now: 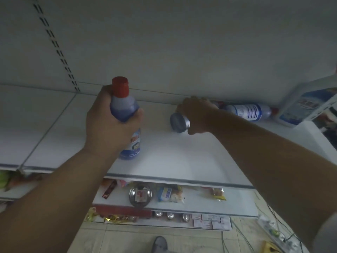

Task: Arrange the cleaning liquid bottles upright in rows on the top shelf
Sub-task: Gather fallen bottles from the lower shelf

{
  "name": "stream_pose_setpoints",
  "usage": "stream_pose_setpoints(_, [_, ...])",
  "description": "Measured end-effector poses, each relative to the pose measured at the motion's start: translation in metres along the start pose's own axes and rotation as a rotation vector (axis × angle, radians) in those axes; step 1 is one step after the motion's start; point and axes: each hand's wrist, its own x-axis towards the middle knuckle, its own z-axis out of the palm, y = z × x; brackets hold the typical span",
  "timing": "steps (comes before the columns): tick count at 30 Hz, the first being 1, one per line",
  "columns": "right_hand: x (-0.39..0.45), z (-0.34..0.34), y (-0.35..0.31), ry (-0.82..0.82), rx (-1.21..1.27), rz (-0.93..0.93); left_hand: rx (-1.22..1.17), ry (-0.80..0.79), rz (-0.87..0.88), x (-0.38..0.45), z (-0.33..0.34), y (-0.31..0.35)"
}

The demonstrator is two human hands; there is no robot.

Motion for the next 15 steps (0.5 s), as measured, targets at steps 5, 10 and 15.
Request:
stream_pose_setpoints(5, [0.013,0.012,-0.015,-0.011,0.207,-0.110,-0.036,-0.020,-0.041,-0.004,-0.003,-0.008])
stream_pose_setpoints(10, [0.002,0.004,-0.040,0.246,0.508,-0.027,-0.094,-0.075,-0.109,-0.011,-0.003,-0.027])
stream_pose_setpoints(15, [-0.039,-0.019,-0.081,0.542,0.860,0.116,-0.132,-0.188,-0.159,-0.008,-0.011,-0.037])
